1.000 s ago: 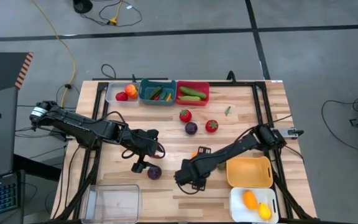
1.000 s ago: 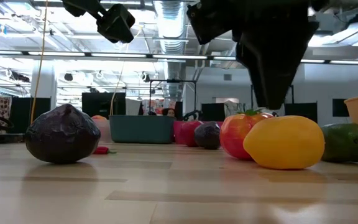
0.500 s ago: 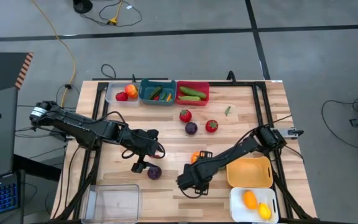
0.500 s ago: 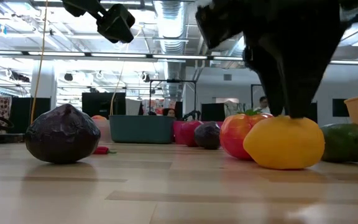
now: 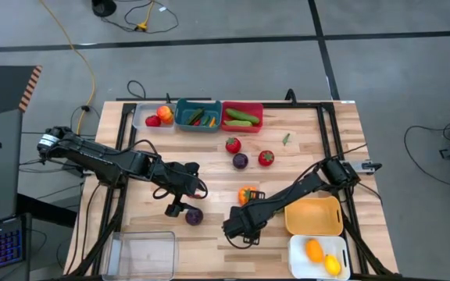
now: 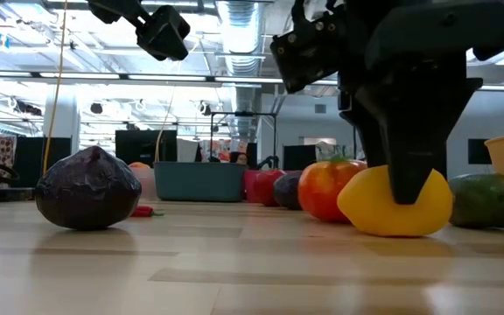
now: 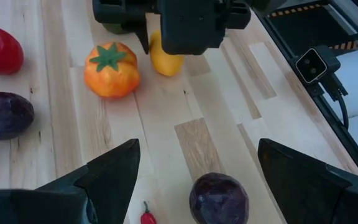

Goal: Sort produce into baskets
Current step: Put the lemon into the white bin

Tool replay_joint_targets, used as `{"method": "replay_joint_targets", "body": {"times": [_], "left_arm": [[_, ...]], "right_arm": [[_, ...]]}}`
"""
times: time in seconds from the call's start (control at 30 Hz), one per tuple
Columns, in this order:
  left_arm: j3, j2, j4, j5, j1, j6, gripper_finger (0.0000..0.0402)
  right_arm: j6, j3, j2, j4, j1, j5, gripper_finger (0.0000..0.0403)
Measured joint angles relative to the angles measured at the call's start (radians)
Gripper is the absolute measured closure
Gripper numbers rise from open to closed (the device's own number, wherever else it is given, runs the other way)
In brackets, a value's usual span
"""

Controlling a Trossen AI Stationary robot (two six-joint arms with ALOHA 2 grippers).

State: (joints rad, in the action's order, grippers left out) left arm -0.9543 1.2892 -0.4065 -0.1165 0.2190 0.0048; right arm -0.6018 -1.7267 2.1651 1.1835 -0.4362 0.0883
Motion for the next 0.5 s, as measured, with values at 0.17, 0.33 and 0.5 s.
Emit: {"method": "replay_joint_targets", "body": {"times": [0.17, 0.33, 0.5], "left_arm": [[0.000, 0.000, 0.000, 0.000, 0.000, 0.000, 0.0088], [0.000, 0.000, 0.000, 0.000, 0.000, -0.001, 0.0088], [0.000, 0.000, 0.000, 0.000, 0.000, -0.001, 0.0088]], "right_arm": [[0.000, 0.000, 0.000, 0.000, 0.000, -0.001, 0.0130], [-0.003, 0.000, 0.000, 0.002, 0.000, -0.006, 0.0164], [-0.003, 0.000, -0.001, 0.015, 0.000, -0.013, 0.0175]]}}
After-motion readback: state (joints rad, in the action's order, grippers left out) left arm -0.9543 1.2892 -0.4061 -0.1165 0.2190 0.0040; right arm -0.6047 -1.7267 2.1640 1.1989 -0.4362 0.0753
